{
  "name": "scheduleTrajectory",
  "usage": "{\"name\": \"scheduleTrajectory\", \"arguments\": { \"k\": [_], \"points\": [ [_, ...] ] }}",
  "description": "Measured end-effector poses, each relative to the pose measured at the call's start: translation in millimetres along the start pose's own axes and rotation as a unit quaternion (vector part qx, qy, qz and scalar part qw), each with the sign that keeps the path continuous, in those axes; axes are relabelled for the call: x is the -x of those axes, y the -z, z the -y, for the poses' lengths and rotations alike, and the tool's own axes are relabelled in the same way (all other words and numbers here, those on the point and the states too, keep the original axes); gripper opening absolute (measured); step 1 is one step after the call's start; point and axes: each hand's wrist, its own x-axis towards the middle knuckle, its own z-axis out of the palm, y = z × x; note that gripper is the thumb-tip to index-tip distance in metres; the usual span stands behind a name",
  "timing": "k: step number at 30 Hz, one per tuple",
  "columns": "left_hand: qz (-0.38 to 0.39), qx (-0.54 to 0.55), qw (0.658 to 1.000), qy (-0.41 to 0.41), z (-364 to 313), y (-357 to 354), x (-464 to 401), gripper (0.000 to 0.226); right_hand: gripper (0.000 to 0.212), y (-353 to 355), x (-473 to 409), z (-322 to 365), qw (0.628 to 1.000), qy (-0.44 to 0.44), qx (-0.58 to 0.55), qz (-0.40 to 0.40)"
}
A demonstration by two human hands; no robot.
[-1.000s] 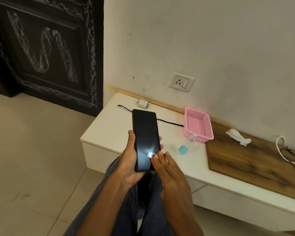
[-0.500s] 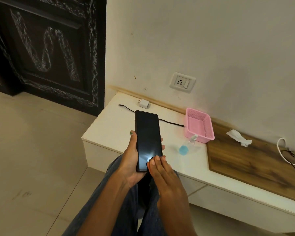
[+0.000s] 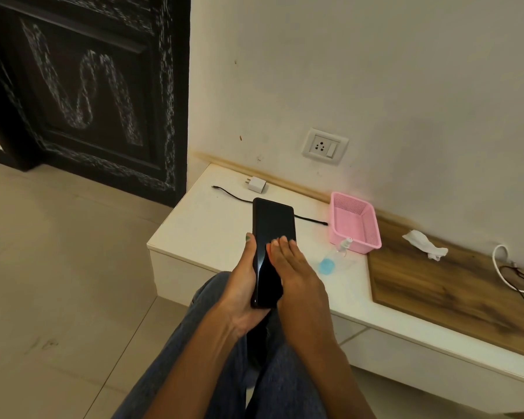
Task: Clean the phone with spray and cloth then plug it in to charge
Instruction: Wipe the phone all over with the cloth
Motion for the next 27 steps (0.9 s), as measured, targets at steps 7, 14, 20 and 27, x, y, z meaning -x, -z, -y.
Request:
{"name": "scheduleTrajectory", "arguments": {
  "k": [7,14,20,27],
  "points": [
    [-0.009,0.003,1.0,0.0,-0.6,6.6,-4.9,0.073,0.061,-1.8,31.6,7.0,0.999,-0.001,-0.021,0.033],
    [-0.023,-0.001,1.0,-0.02,-2.8,12.9,-6.9,0.07,0.047,-18.5,68.6,-4.8,0.994,0.087,-0.02,0.06],
    [-0.017,-0.012,1.0,-0.014,-1.7,7.8,-1.5,0.069,0.048,-8.7,45.0,1.9,0.997,0.07,0.011,-0.037],
    [-0.024,0.018,0.999,0.011,-0.2,2.7,4.0,0.072,0.046,-16.8,23.7,30.1,0.899,0.059,0.312,0.302]
  ]
}}
